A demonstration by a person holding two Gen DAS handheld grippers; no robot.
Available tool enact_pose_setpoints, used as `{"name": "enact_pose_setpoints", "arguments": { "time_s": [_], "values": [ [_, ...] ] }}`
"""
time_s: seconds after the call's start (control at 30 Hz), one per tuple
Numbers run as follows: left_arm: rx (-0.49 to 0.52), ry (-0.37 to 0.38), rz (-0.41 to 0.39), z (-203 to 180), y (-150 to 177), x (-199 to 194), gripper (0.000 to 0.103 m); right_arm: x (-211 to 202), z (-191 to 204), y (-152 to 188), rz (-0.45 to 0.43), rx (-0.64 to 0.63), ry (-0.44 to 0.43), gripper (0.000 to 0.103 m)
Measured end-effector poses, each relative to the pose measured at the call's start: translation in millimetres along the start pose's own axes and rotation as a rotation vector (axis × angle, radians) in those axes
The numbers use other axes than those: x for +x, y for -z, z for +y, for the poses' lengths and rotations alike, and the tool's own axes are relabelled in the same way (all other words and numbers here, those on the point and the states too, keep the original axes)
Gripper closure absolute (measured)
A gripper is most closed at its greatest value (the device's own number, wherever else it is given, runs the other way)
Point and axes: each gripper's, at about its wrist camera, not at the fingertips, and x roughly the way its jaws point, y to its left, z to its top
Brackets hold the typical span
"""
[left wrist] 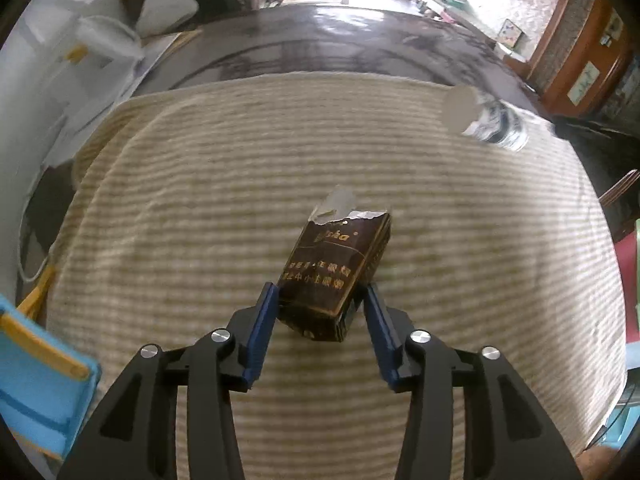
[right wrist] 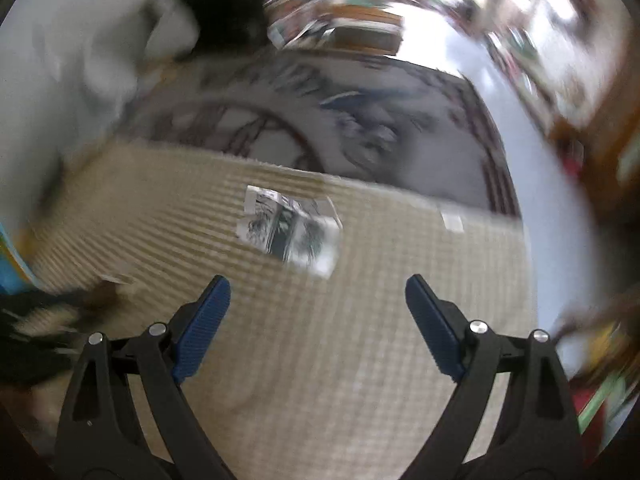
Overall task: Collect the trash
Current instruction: 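Grasp the brown cigarette pack with the left gripper while the right gripper grasps the paper cup, then lift the cigarette pack with the left gripper while the right gripper lifts the paper cup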
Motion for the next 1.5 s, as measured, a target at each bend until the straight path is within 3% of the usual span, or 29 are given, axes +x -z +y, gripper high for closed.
{"name": "enact_pose_setpoints", "arguments": {
  "time_s": [0.1, 0.17, 0.2, 0.23, 0.3, 0.4, 0.6, 0.9, 1.2, 1.5],
  "values": [
    [-0.002, -0.022, -0.005, 6.3, 3.8, 1.4, 0.041, 28.1, 20.6, -17.5, 0.058, -0.153, 0.06, 0.015],
    [0.004, -0.016, -0.016, 7.4, 3.0, 0.8, 0.039, 43.4, 31.2, -23.8, 0.089, -0.227, 0.089, 0.017],
    [0.013, -0.013, -0.021, 6.0, 1.6, 1.5, 0.038, 48.9, 35.1, -24.8, 0.111, -0.246, 0.075, 0.025],
    [0.019, -0.009, -0.02, 5.7, -0.6, 3.5, 0.038, 52.2, 36.0, -23.5, 0.13, -0.247, 0.065, 0.042],
    [0.028, 0.003, -0.008, 3.4, -2.1, 8.2, 0.04, 50.7, 36.0, -20.9, 0.133, -0.233, 0.079, 0.051],
    [0.019, 0.01, 0.002, 3.7, -2.5, 12.7, 0.049, 30.0, 25.1, -16.2, 0.088, -0.119, -0.008, 0.06],
    [0.004, 0.017, -0.029, -2.3, -1.3, 2.9, 0.055, -32.3, 13.9, 21.9, -0.038, 0.156, -0.211, 0.06],
    [-0.015, 0.031, -0.106, -27.0, -3.8, -31.0, 0.056, -79.3, 18.2, 95.6, -0.109, 0.433, -0.319, 0.06],
    [-0.095, 0.06, -0.162, -80.2, 3.3, -65.7, 0.055, -114.3, -25.0, 136.3, -0.178, 0.445, -0.327, 0.06],
    [-0.118, 0.024, -0.195, -131.9, 30.0, -88.8, 0.055, -143.5, -65.7, 170.4, -0.208, 0.413, -0.336, 0.06]
  ]
}}
